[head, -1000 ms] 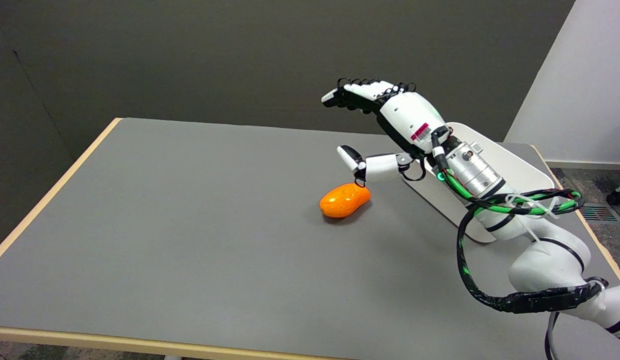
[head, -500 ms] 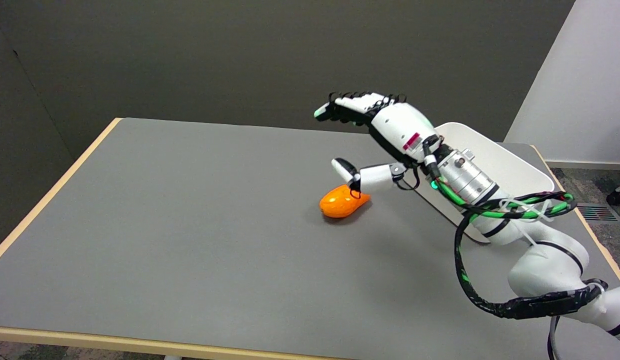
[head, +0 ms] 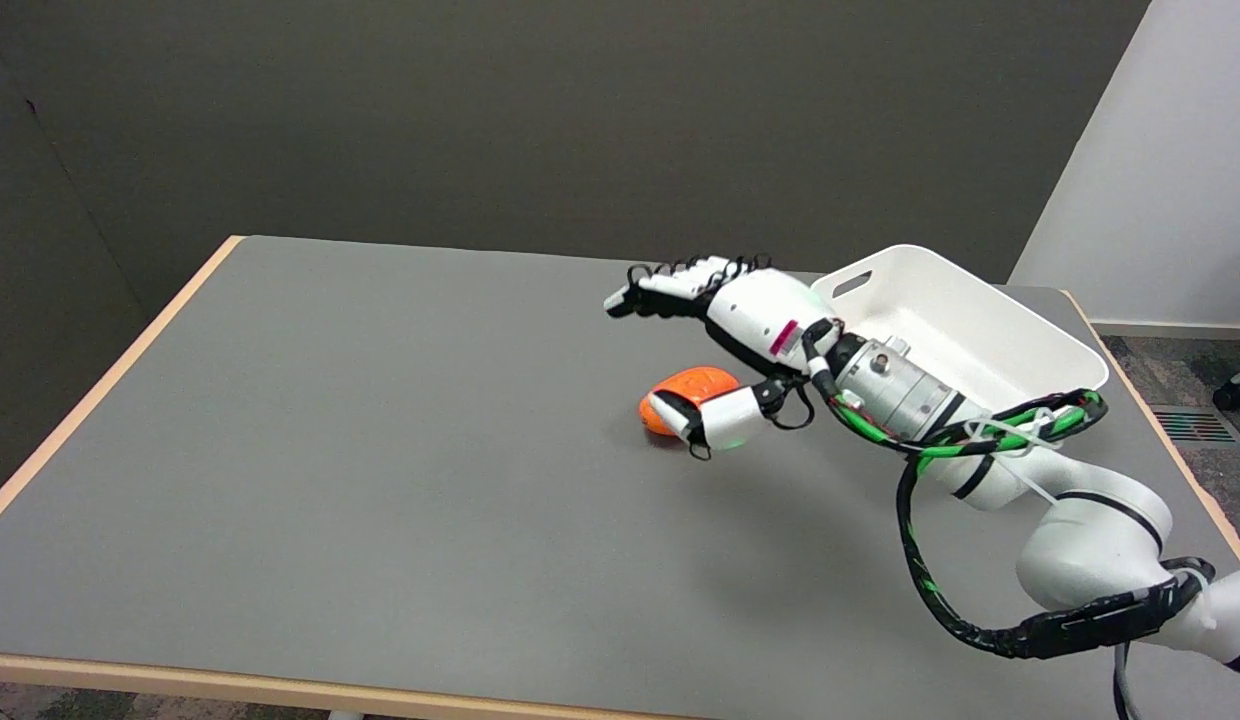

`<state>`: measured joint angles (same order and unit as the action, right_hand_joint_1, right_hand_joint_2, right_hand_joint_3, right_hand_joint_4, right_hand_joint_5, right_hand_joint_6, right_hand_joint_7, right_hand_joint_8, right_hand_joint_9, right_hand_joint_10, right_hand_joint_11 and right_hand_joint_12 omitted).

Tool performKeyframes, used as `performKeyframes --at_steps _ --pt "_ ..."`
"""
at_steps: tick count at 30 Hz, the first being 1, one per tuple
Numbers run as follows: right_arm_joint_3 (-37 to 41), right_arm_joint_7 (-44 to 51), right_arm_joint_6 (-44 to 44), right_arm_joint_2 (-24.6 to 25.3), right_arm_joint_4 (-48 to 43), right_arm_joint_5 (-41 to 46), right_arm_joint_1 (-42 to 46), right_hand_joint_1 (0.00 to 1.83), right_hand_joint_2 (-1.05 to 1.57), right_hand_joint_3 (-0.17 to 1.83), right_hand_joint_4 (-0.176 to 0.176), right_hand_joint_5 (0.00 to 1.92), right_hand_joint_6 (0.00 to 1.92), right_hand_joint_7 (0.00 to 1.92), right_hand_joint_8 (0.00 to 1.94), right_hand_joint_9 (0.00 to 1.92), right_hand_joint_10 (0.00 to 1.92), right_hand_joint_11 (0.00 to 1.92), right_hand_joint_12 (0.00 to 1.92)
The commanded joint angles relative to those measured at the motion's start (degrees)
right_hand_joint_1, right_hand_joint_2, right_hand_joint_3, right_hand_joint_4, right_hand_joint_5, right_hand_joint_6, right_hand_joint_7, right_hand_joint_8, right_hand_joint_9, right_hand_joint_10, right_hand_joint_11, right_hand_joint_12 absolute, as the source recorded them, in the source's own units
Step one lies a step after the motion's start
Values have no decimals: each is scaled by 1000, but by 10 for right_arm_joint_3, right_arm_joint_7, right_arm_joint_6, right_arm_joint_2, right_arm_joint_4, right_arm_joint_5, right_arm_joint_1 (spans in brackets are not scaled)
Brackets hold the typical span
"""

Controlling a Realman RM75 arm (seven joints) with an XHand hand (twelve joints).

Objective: Pick up mango.Place mango into white box.

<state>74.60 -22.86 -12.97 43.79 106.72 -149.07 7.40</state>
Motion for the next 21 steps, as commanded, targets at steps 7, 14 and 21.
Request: performKeyframes --at_steps 7,14,21 --pt "-51 40 -123 -38 -193 -1 -20 699 628 992 129 285 592 429 493 377 798 301 1419" --pt "-48 81 -147 -37 -238 -1 -21 691 626 994 130 285 592 427 491 376 795 300 1418" --pt "-65 81 -147 -44 -248 -2 -49 664 622 997 132 271 575 406 476 362 773 291 1403"
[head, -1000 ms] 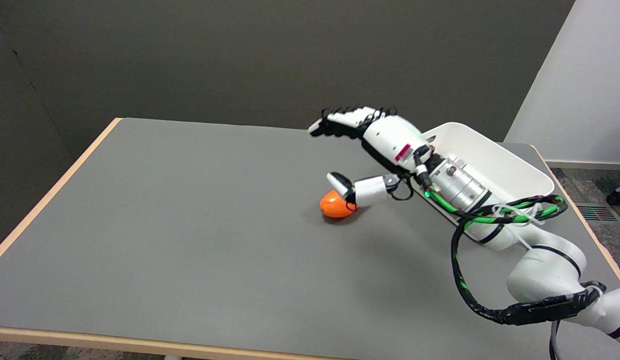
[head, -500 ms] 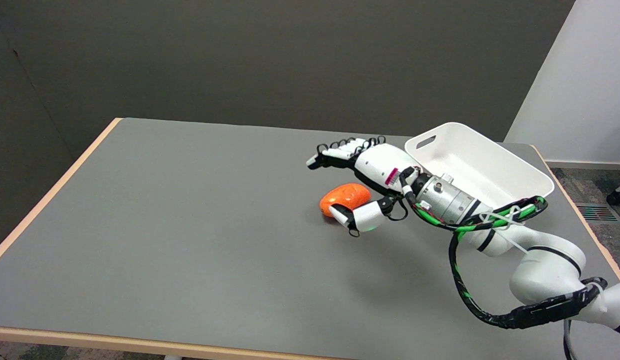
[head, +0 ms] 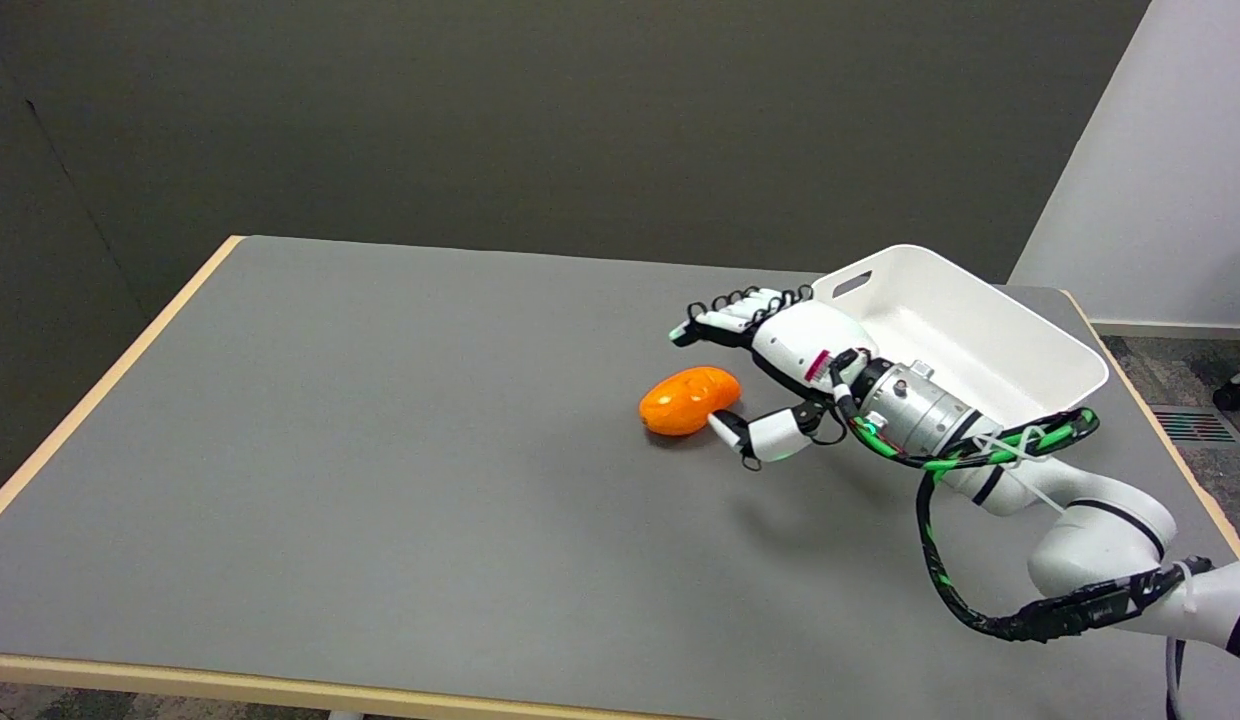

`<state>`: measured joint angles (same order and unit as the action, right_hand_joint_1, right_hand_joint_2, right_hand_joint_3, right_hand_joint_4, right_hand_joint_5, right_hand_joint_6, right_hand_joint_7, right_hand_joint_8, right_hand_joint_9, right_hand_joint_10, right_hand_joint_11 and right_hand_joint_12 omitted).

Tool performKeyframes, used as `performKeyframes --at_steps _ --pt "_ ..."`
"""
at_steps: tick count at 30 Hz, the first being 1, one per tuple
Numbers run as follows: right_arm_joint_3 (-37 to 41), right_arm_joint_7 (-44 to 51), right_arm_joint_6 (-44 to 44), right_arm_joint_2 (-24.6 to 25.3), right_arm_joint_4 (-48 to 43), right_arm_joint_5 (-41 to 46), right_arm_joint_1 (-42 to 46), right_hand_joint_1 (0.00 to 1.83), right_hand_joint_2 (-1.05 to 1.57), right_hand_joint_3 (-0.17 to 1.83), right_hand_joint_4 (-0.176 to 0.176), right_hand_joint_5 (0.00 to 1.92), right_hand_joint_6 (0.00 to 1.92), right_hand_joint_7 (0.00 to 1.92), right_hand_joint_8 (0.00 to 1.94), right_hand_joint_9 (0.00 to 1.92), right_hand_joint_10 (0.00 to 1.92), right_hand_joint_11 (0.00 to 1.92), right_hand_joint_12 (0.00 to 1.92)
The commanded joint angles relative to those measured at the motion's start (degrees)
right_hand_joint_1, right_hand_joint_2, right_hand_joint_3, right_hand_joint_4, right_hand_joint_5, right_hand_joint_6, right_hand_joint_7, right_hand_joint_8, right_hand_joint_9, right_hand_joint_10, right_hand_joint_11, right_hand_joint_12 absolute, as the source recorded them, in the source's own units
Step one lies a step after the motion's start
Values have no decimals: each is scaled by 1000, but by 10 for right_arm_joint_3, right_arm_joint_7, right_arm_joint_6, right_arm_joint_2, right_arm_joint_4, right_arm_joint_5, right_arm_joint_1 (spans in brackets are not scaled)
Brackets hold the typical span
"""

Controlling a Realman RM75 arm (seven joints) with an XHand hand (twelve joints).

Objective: Pick up mango.Place mango into white box.

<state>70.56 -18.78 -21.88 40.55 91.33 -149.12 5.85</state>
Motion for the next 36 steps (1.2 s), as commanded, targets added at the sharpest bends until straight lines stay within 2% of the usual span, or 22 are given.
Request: performKeyframes --at_steps 1,11,20,36 --pt "-30 41 -57 -12 -94 -2 -40 662 622 997 132 269 572 402 473 360 769 290 1401" --pt "-181 53 -61 -18 -146 -2 -184 652 618 996 130 252 544 383 456 351 756 277 1378" --pt "-276 60 -42 -20 -157 -2 -268 653 618 998 127 247 533 373 445 347 751 270 1369" --pt "-377 58 -64 2 -260 -1 -350 647 616 1007 121 217 480 326 402 321 718 246 1342"
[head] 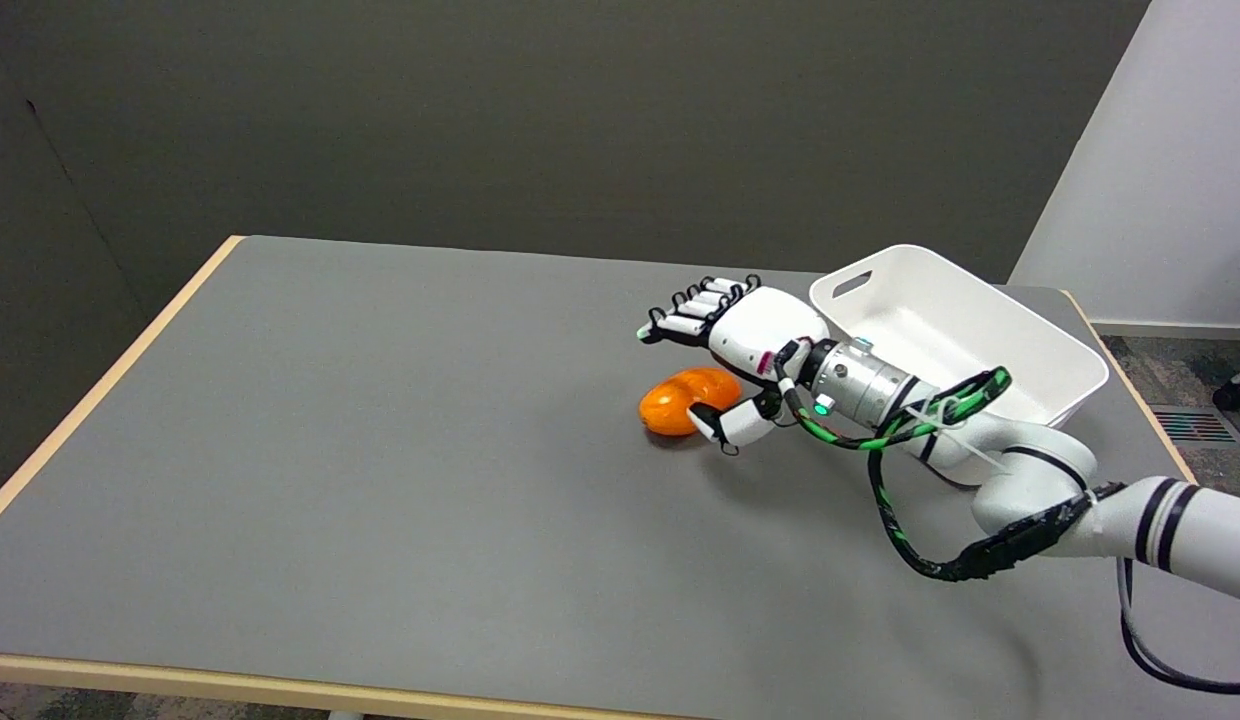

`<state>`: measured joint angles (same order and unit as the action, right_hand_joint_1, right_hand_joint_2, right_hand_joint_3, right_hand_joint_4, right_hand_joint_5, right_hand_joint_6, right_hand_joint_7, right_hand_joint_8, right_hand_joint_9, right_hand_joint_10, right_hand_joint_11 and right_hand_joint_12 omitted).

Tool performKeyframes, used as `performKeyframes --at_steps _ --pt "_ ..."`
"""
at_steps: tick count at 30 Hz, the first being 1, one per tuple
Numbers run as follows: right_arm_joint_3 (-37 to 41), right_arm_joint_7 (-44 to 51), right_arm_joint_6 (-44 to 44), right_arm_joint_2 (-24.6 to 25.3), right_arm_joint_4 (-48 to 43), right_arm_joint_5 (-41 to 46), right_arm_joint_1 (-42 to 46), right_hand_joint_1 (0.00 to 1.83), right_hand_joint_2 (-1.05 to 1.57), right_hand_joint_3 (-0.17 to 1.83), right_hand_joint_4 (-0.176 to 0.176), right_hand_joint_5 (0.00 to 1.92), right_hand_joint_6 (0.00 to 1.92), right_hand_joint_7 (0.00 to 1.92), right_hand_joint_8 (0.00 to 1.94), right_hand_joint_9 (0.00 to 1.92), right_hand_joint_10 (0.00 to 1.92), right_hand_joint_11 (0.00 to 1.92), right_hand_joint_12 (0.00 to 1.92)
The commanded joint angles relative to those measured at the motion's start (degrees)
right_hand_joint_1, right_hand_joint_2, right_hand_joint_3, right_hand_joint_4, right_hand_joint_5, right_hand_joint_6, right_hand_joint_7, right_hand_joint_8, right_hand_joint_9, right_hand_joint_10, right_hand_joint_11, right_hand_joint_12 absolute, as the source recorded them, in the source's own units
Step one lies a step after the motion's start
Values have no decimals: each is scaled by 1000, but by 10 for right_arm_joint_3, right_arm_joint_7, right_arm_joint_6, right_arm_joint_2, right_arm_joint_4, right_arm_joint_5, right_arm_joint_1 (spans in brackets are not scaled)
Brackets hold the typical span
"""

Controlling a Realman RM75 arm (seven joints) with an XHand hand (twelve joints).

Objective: Pick up mango.Place mango into white box.

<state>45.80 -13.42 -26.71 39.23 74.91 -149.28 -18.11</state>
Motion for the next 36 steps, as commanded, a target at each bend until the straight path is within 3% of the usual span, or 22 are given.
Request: performKeyframes --at_steps 1,10,16,36 --pt "-136 6 -16 16 -105 1 -116 647 616 1007 120 214 477 323 399 319 716 244 1339" --pt "-116 6 -36 -1 -114 2 -106 551 573 993 100 132 378 222 313 228 615 206 1287" --pt "-59 6 -56 -17 -92 2 -56 470 560 985 94 120 365 221 313 223 610 207 1283" --pt "7 -31 -106 -53 -28 2 64 447 570 959 93 145 364 261 318 252 634 242 1314"
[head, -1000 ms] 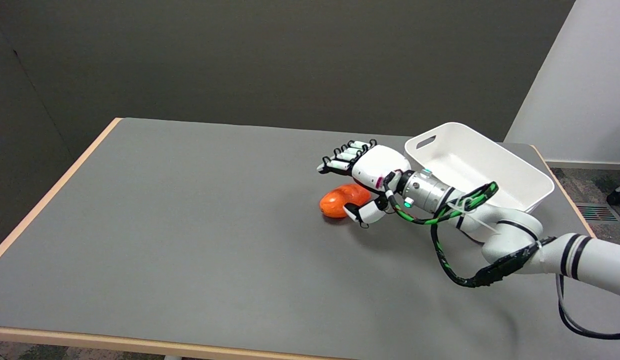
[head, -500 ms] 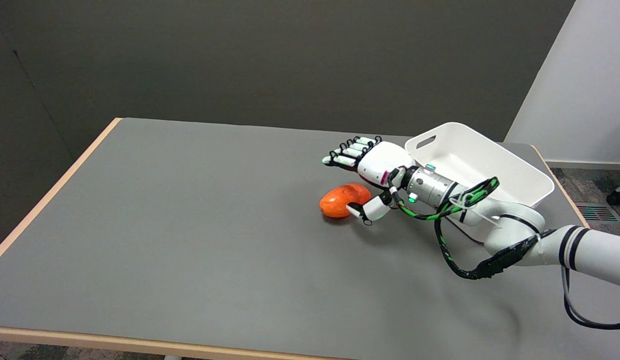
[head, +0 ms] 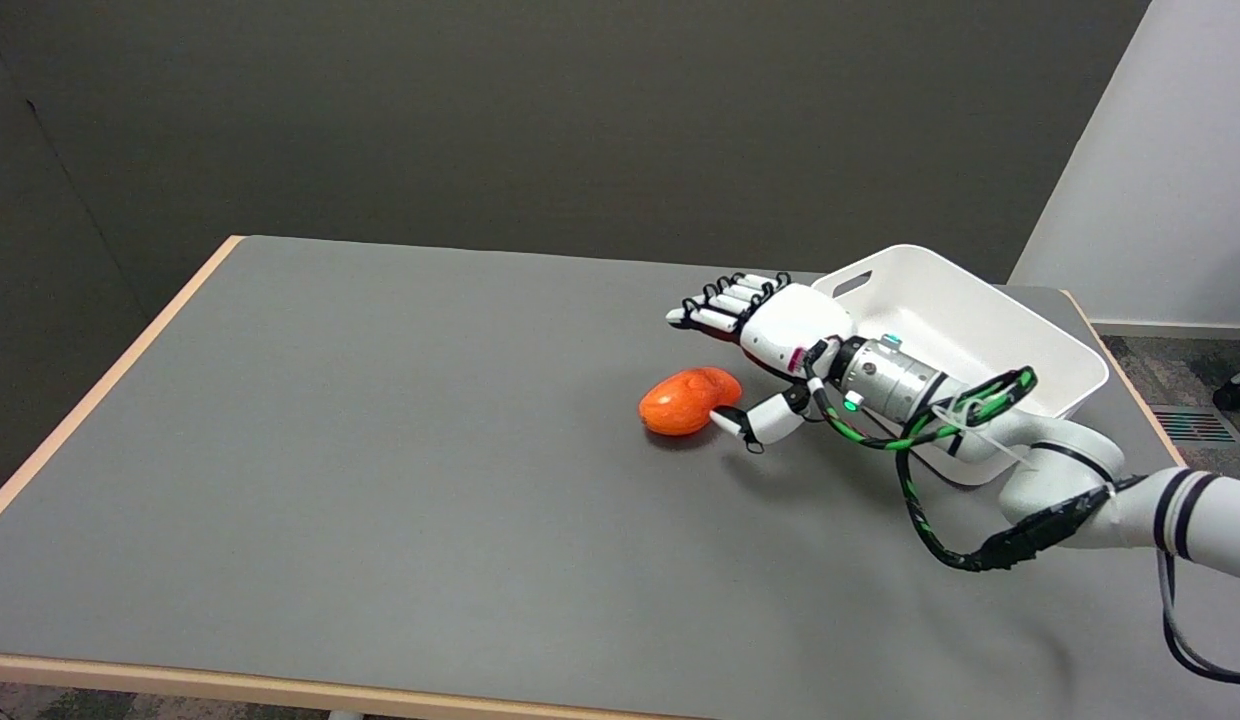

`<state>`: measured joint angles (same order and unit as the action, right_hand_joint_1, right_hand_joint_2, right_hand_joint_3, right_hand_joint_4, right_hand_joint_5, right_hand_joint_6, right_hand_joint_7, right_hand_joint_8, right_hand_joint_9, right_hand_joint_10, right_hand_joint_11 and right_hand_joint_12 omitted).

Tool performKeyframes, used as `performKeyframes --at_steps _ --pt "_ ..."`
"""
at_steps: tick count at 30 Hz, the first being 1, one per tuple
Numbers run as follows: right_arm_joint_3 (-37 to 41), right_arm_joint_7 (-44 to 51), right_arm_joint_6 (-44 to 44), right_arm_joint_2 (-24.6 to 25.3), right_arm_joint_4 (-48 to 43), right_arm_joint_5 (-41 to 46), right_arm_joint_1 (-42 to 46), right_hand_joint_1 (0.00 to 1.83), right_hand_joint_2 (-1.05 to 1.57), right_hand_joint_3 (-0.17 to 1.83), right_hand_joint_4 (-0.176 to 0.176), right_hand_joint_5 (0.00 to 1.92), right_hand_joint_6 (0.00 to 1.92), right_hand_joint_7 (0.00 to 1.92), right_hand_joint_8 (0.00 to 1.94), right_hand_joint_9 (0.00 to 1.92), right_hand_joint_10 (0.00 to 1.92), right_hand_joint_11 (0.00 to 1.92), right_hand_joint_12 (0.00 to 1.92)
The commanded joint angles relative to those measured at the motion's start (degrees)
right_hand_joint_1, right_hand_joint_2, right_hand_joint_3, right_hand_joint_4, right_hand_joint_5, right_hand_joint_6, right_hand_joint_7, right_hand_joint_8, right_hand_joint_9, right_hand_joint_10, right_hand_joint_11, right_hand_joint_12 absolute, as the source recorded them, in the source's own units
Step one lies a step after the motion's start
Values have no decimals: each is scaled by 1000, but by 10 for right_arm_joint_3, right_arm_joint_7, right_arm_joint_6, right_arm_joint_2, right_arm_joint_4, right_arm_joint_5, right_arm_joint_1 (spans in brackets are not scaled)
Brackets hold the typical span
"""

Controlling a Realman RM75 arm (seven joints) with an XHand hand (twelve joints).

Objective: Pick up mango.Place mango into white box.

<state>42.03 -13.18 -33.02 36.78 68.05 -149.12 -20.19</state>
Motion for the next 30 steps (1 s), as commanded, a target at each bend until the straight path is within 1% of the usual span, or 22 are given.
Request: performKeyframes --at_steps 1,5,8,13,18,21,30 --pt "47 -39 -46 -27 39 0 86 446 570 958 92 145 364 262 318 253 635 243 1315" --pt "33 -55 -48 -18 29 -1 74 443 569 957 94 152 371 264 320 256 637 245 1315" --pt "-4 -55 -56 -10 13 -1 42 447 571 959 97 155 376 263 321 259 638 246 1314" --pt "-89 -67 -61 8 -20 -1 -39 455 577 964 98 157 378 263 322 261 637 249 1311" --pt "-151 -84 -61 22 -40 -1 -87 463 577 964 98 157 377 262 321 263 635 250 1308" --pt "-163 -84 -61 30 -53 -1 -100 469 578 965 98 156 376 261 320 262 634 249 1307" --pt "-167 -84 -62 54 -89 -1 -102 487 583 969 99 147 367 254 315 257 627 243 1299"
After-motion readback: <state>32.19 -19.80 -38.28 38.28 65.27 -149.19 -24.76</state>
